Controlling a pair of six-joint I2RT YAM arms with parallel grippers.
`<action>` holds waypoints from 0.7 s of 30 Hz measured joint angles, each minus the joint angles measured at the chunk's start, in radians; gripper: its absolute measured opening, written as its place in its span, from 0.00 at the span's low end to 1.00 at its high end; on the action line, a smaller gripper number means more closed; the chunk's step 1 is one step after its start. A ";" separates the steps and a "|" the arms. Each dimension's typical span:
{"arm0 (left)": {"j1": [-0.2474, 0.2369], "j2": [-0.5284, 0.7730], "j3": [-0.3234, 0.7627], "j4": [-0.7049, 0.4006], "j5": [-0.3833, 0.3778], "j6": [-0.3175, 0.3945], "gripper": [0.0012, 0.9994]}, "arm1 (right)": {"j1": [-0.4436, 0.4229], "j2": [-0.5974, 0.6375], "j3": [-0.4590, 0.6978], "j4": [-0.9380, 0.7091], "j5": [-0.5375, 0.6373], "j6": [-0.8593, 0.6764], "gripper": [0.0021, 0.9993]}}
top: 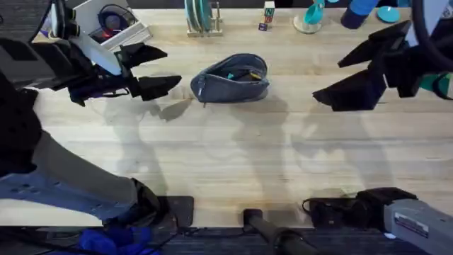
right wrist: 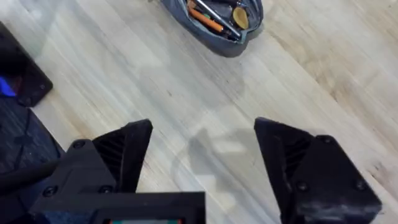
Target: Unzip the bag, pick up the pens from the table one at a time and place them inside, then zip the bag closed.
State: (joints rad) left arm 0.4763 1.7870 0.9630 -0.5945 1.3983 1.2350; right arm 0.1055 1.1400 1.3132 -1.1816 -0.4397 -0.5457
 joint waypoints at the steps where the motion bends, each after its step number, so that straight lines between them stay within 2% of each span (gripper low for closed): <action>1: 0.000 0.000 0.000 0.000 0.000 0.000 0.99 | 0.000 0.000 0.000 0.000 0.000 0.000 1.00; 6: 0.000 0.000 0.000 -0.004 -0.004 0.010 0.99 | 0.000 0.000 0.000 0.000 0.000 0.000 1.00; 11: 0.000 0.000 0.000 -0.041 -0.008 0.052 0.99 | 0.000 0.000 0.000 0.000 0.000 0.000 1.00; 21: 0.000 0.000 0.000 -0.014 -0.033 0.088 0.99 | 0.000 0.000 0.000 0.000 0.000 0.000 1.00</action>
State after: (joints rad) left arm 0.4763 1.7870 0.9630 -0.6089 1.3650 1.3233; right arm 0.1055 1.1400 1.3132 -1.1816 -0.4397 -0.5457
